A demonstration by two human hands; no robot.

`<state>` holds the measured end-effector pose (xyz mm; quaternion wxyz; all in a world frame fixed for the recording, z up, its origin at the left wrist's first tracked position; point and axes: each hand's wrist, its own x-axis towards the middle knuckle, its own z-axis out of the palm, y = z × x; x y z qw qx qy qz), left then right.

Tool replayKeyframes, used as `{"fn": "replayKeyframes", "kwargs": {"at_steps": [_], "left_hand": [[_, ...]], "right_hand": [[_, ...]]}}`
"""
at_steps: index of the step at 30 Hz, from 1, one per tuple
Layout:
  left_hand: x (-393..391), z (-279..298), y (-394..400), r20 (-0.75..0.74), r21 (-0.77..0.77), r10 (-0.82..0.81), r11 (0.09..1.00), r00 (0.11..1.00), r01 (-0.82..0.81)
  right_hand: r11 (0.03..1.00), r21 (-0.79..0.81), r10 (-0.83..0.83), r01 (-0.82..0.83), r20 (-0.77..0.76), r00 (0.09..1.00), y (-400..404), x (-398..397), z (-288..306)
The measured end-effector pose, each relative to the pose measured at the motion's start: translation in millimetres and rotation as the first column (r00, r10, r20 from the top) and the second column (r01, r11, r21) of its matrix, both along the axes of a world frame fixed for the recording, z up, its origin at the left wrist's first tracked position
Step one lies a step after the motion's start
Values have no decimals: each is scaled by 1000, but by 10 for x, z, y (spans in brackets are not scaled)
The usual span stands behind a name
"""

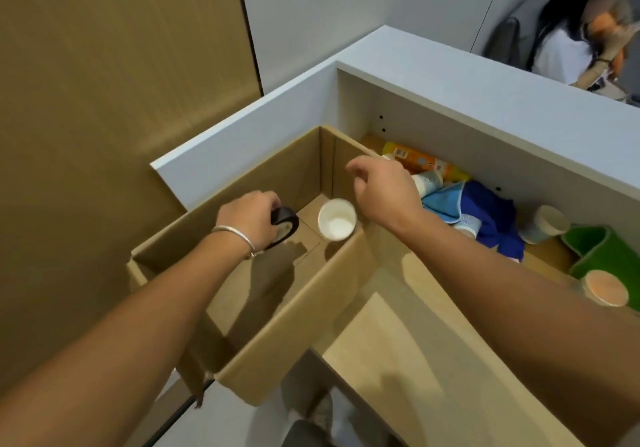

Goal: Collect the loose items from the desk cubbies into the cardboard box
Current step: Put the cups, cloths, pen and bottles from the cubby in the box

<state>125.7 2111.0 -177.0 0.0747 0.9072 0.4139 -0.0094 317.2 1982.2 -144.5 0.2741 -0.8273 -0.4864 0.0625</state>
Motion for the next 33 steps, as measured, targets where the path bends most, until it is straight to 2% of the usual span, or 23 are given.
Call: {"fn": "replayKeyframes", "kwargs": {"at_steps": [4,7,11,13,16,20,23,29,33], "left_hand": [[130,-218,118,-118,-31,-56,998,991,52],[193,-358,168,-143,-83,-96,993,985,85],[226,-461,149,-179,-124,-94,990,979,73],[288,-429,109,-136,-108,-82,992,987,68],[480,-270,-17,35,-38,-144,989,989,145],[874,73,-341,307,165,-251,964,918,208],[1245,280,-698,399,243,-346,933,849,266],[2102,222,-1528,341,230,-565,825,751,517],[2494,-264,-1928,228,81,-587,807,777,585]], "right_hand": [[993,-113,55,-45,91,994,58,-13,-203],[987,-138,110,-87,166,980,45,-16,-269],[986,-140,113,-90,168,979,-68,46,-290],[990,-107,107,-88,187,976,-171,86,-280],[997,-38,72,-65,210,975,-406,171,-273],[998,44,-51,43,195,980,-939,444,-331],[984,1,-176,180,197,964,-1461,767,-435],[904,-216,-325,368,208,922,-2463,1471,-795],[813,-318,-449,488,189,873,-2915,1824,-1061]]}}
